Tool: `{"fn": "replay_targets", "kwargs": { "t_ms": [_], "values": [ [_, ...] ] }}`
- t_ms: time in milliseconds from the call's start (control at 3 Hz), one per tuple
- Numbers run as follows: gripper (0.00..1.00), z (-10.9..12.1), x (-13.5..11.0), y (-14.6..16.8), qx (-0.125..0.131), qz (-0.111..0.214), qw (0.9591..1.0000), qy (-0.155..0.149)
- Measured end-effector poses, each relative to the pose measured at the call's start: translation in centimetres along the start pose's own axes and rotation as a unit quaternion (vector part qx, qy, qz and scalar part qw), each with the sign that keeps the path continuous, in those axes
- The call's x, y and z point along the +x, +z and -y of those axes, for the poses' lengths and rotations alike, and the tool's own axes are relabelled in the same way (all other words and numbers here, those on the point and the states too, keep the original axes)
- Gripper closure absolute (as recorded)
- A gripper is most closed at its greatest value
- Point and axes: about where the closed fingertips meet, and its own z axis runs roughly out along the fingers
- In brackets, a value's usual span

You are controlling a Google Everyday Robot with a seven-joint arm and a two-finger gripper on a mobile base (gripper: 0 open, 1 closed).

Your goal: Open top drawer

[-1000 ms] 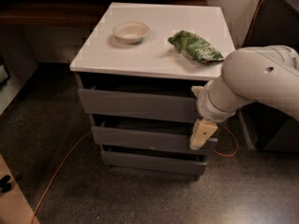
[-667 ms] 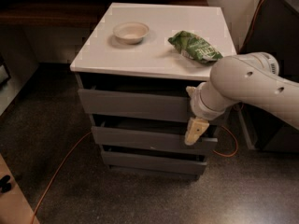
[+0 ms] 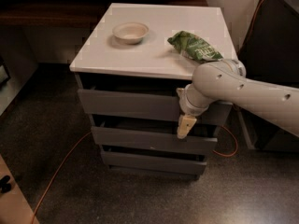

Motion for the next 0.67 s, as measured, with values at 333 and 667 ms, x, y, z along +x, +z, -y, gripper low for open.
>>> {"fn": "replay_targets", "kwargs": {
  "t_ms": [333, 667],
  "values": [
    [0.00, 1.1, -0.2, 3.2, -0.011, -0.008, 0.9999, -0.009],
    [0.00, 2.4, -0.2, 5.8, -0.012, -0.016, 0.9998, -0.006]
  ]
}}
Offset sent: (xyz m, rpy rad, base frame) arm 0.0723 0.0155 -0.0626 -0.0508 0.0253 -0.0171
